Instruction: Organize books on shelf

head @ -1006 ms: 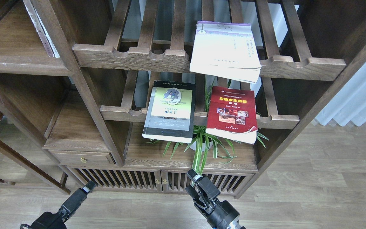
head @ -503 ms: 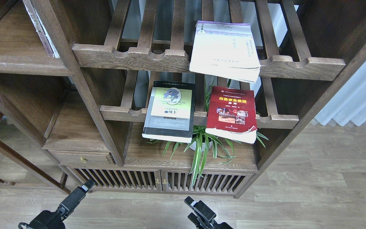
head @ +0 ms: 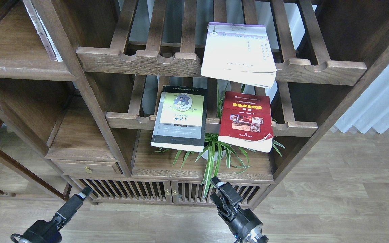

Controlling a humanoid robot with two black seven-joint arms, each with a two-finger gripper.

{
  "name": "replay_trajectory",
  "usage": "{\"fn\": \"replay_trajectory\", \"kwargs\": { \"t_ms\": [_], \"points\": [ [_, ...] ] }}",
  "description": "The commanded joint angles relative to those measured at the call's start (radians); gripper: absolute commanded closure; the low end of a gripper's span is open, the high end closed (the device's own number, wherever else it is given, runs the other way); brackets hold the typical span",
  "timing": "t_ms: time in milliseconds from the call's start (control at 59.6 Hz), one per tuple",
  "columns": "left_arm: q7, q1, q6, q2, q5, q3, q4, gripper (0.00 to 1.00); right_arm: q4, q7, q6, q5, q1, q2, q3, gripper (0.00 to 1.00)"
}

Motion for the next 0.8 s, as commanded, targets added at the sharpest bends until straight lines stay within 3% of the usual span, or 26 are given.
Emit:
{"fn": "replay_trajectory", "kwargs": {
  "t_ms": [0,168,352,671,788],
  "points": [
    [0.002,0.000,0.000,0.003,0.000,-0.007,0.005,0.00,0.045,0.000,0.000,0.000,0.017,0.000,0.012,0.00],
    [0.000,0.000,0.000,0.006,0.000,-0.008,0.009,0.00,0.039,0.002,0.000,0.006,0.052,0.000,0.061,0.00],
    [0.000,-0.001,0.000,0.006,0.000,-0.010,0.013,0.00,0.022,0.063,0.000,0.032,0.067,0.000,0.144,0.00],
    [0.000,-0.001,0.000,0.006,-0.003,-0.010,0.035,0.00,-0.006,0.072,0.000,0.069,0.081,0.000,0.178,0.01],
    [0.000,-0.001,0.000,0.006,-0.003,-0.011,0.035,0.00,-0.009,0.072,0.000,0.089,0.081,0.000,0.180,0.07]
  ]
}}
